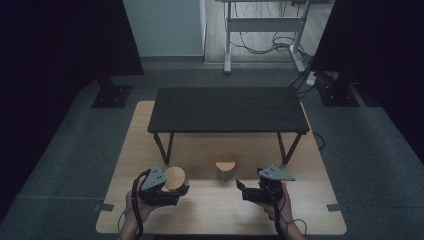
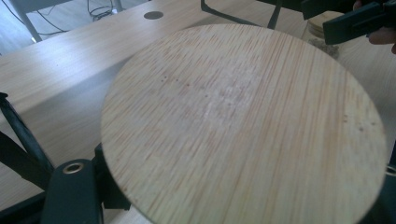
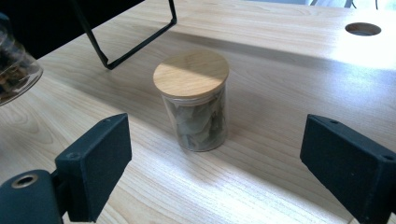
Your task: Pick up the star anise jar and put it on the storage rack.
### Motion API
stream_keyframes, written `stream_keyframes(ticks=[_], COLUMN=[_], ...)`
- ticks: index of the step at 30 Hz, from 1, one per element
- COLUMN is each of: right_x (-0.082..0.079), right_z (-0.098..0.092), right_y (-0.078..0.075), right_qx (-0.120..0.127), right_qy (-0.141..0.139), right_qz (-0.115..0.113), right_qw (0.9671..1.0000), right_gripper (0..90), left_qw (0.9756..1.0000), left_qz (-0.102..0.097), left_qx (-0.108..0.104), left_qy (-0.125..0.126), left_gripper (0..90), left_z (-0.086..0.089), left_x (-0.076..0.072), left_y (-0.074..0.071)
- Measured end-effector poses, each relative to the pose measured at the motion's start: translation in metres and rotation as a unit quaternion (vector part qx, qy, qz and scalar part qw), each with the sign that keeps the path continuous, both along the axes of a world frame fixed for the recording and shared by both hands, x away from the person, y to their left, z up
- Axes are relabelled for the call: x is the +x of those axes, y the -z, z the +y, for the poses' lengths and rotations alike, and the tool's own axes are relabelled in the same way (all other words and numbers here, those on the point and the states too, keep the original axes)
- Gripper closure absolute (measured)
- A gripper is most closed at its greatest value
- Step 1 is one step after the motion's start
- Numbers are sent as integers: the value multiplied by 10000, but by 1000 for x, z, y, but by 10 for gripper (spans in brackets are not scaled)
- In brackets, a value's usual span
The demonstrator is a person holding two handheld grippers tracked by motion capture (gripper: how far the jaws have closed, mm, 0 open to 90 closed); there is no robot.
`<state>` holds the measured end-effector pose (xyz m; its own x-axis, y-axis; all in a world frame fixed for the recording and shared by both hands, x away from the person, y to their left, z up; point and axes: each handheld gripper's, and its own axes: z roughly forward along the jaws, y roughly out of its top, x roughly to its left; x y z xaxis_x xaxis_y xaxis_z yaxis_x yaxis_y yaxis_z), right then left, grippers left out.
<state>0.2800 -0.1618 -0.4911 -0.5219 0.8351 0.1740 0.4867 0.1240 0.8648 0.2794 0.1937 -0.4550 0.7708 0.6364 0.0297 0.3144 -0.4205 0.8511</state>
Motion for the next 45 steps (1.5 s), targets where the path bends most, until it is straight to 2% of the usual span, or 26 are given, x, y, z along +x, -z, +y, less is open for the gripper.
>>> stream_keyframes(ticks=[10, 18, 24, 26, 29, 34, 45], right_x=[-4, -6, -7, -7, -7, -7, -9], right_z=[1, 0, -3, -4, -5, -6, 2], right_y=[-7, -9, -12, -13, -13, -14, -12], right_qx=[31, 53, 133, 333, 456, 443, 336], right_qy=[-244, -276, -285, -365, -387, -390, -525], right_qz=[-132, -201, -208, -125, -77, -99, -70], right_qw=[9996, 9994, 9993, 9987, 9982, 9982, 9980], right_gripper=[84, 88, 89, 91, 92, 94, 93], left_qw=[9998, 9996, 9997, 9998, 9998, 9995, 9998], left_qz=[-34, -9, -23, -26, -33, -50, -105], left_qx=[-190, -287, -226, -215, -217, -305, -190], left_qy=[7, 28, 14, 13, 11, -8, 38], left_gripper=[257, 257, 257, 257, 257, 257, 257], left_z=[3, 2, 0, -1, 0, 3, -2], left_x=[5, 13, 15, 16, 17, 20, 26], left_y=[-10, -12, -16, -18, -22, -28, -36])
